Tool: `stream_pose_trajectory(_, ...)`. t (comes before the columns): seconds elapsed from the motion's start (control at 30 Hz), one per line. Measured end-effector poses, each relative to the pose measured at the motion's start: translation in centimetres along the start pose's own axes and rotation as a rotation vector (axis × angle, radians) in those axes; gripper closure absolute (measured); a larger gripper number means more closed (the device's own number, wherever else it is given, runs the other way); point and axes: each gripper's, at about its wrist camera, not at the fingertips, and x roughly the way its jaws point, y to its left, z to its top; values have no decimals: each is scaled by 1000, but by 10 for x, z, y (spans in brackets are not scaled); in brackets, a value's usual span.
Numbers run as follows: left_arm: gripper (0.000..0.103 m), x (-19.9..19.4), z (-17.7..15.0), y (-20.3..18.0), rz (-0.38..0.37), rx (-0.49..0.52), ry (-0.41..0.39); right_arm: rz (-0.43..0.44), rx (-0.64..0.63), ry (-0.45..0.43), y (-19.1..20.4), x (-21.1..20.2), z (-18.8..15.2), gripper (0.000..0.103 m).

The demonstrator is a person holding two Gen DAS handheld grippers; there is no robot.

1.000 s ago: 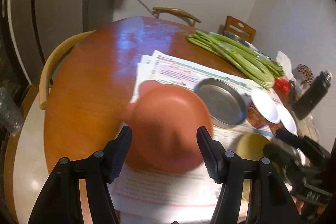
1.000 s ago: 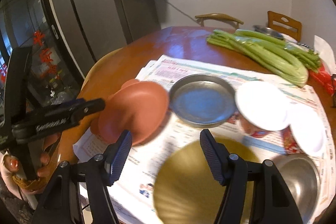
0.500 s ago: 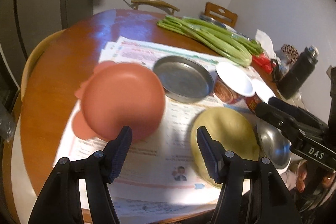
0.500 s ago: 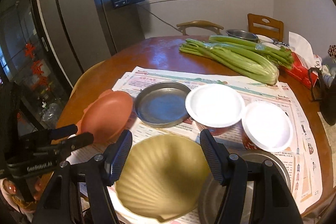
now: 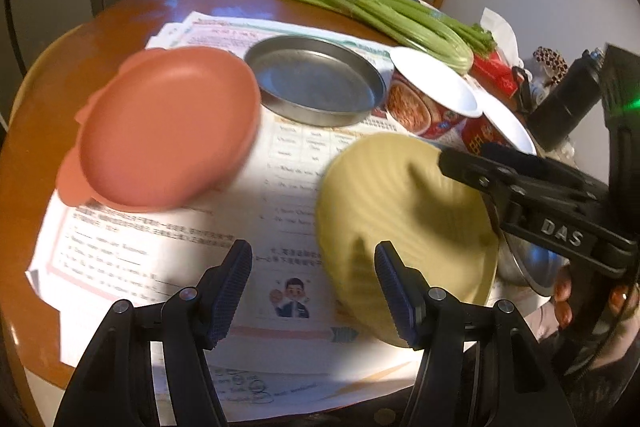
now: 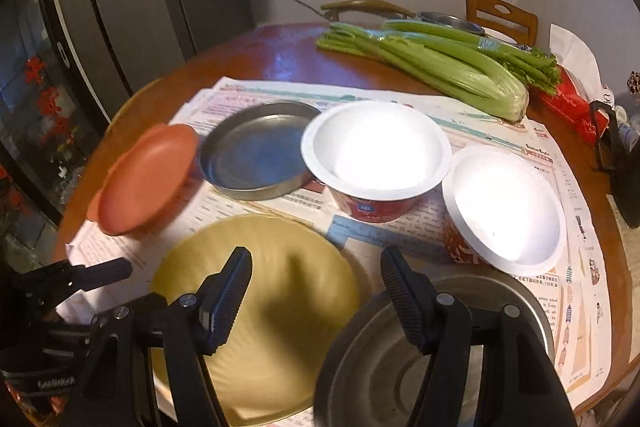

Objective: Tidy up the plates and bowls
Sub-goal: 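Close the left tool on the rim of the yellow shell plate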

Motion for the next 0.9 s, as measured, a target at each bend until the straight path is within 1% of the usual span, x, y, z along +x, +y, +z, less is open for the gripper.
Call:
stream_pose_trajectory(0.13,38,5,-2,-5,1,0,4,-15,-39,22,2,11,1,36)
stream_pose_trajectory(0.2,39,6,-2,-6,-5,4,6,-32,-52,30,4,14,2,37)
stream_pose_trajectory(0.27,48,9,-3,-9,-7,7,10,-33,-65,42,5,17,3,38)
stream_pose_trajectory(0.33,54,10,-3,-11,-8,11,10,-46,-83,51,9,20,3,40)
stream_pose_trajectory(0.4,59,10,-4,-13,7,20,4,-50,-100,57,12,21,1,43)
stream_pose_trajectory(0.43,64,10,-4,-13,8,24,4,-40,-103,61,13,21,2,43)
stream_pose_trajectory(0.53,68,10,-6,-15,21,41,-2,11,-100,80,18,22,-1,43)
stream_pose_trajectory(0.63,73,9,-6,-12,26,42,-6,26,-101,86,24,21,-2,43)
stream_pose_trajectory(0.73,79,7,-5,-3,29,28,-9,22,-89,89,28,22,-1,43)
stream_pose_trajectory(0.9,81,2,-3,17,52,-11,-22,80,-61,93,36,23,1,43)
